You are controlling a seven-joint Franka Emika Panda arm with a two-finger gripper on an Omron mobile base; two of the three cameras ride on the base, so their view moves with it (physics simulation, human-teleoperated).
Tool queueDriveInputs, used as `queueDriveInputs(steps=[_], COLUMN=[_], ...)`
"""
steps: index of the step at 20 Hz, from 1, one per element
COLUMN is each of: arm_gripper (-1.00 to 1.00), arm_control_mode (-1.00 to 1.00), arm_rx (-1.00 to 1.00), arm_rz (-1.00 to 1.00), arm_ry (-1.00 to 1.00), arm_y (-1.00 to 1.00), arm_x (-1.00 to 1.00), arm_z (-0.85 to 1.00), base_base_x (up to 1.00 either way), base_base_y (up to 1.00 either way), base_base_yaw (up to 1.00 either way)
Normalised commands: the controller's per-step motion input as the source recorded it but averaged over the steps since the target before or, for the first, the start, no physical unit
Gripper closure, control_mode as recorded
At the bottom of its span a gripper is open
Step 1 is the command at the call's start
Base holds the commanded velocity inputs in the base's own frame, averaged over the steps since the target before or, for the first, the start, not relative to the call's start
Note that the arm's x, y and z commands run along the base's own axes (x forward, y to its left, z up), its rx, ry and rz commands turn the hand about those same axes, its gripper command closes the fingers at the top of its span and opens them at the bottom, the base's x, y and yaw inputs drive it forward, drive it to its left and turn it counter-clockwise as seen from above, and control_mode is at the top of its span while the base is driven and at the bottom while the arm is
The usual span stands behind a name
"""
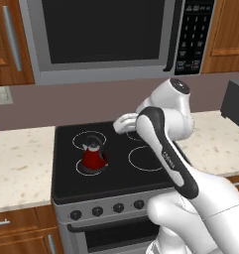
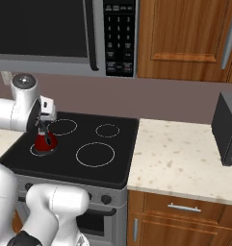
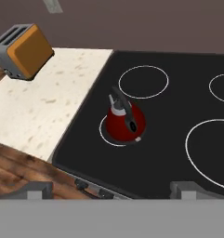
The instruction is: The kettle is done boiling. Turn off the stove, then wait for 300 timesteps before moving the kettle to the dining table.
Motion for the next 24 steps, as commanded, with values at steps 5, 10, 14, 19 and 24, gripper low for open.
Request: queueDriveInputs(steps=[5, 10, 14, 19, 24], arm_gripper=[-1.0, -1.0, -1.0, -1.0, -1.0], arm_control_mode=[-1.0, -1.0, -1.0, -1.0, -1.0], arm_rx=[-0.05, -0.04, -0.02, -0.02, -0.02], arm_rz=[0.05, 0.04, 0.04, 0.04, 0.05], arm_ry=[0.03, 0.01, 0.0, 0.0, 0.0], arm_y=[0.0, 0.0, 0.0, 0.0, 0.0], arm_x=[0.28, 0.29, 0.32, 0.32, 0.31], arm_z=[0.02, 0.01, 0.0, 0.0, 0.0], base_base_x=[0.0, 0.0, 0.0, 0.0, 0.0], base_base_y=[0.0, 0.0, 0.0, 0.0, 0.0], base_base_yaw=[0.0, 0.0, 0.0, 0.0, 0.0])
